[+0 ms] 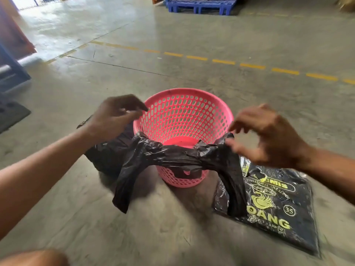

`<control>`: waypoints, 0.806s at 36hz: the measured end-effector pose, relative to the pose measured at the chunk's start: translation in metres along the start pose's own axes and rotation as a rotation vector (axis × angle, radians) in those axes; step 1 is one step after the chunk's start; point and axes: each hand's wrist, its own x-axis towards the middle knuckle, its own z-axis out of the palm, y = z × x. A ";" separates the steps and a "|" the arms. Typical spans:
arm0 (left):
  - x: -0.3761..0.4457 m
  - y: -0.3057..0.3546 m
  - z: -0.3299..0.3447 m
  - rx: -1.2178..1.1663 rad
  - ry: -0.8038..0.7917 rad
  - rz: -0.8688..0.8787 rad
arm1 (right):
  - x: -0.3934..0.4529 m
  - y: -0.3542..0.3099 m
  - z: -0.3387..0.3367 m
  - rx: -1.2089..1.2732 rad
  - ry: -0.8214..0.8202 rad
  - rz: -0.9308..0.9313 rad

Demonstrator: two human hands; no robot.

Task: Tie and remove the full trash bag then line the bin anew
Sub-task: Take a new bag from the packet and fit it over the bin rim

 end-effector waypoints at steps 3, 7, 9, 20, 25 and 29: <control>0.012 0.033 0.025 0.236 -0.391 0.027 | 0.004 -0.043 0.020 -0.087 -0.107 -0.246; 0.019 0.045 0.058 0.529 -0.749 0.005 | -0.006 -0.064 0.067 -0.210 -0.147 -0.410; 0.022 0.040 0.067 0.587 -0.742 0.054 | -0.011 -0.065 0.085 -0.252 -0.048 -0.381; 0.083 0.024 0.052 0.514 -0.445 0.098 | -0.018 -0.063 0.116 -0.269 0.053 -0.338; 0.122 0.030 0.056 0.586 -0.272 0.041 | -0.024 -0.071 0.130 -0.244 -0.030 -0.320; 0.152 0.034 0.062 0.600 -0.195 -0.089 | -0.021 -0.074 0.128 -0.208 -0.053 -0.288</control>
